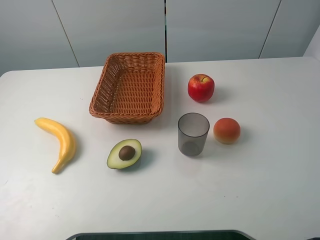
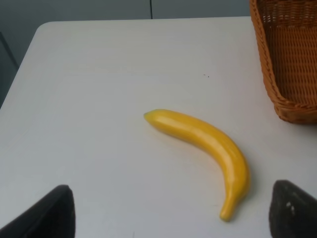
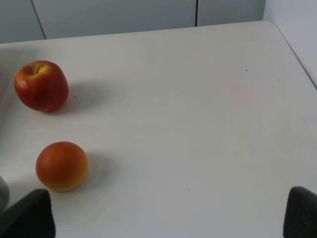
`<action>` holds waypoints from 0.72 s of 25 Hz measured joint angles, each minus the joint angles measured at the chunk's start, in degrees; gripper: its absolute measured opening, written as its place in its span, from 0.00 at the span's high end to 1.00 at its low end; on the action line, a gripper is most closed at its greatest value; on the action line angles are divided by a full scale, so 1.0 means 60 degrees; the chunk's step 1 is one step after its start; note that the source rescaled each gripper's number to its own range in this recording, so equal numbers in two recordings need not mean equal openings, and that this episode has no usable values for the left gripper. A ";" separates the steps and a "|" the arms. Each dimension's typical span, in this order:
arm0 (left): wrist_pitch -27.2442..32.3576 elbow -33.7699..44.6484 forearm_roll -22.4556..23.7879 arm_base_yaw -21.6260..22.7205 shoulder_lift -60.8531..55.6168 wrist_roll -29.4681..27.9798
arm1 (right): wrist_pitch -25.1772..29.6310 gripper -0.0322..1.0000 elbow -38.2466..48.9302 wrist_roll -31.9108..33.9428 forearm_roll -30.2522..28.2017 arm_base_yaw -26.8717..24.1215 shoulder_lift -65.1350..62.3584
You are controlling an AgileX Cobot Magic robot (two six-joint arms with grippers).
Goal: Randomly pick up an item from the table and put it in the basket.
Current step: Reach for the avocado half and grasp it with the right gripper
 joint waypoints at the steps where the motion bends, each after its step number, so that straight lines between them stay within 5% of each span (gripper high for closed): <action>1: 0.0000 0.0000 0.0000 0.0000 0.0000 0.0000 | 0.0000 0.00 0.0000 0.0000 0.0000 0.0000 0.0000; 18: 0.0000 0.0000 0.0000 0.0000 0.0000 0.0000 | 0.0000 0.00 0.0000 0.0000 0.0000 0.0000 0.0000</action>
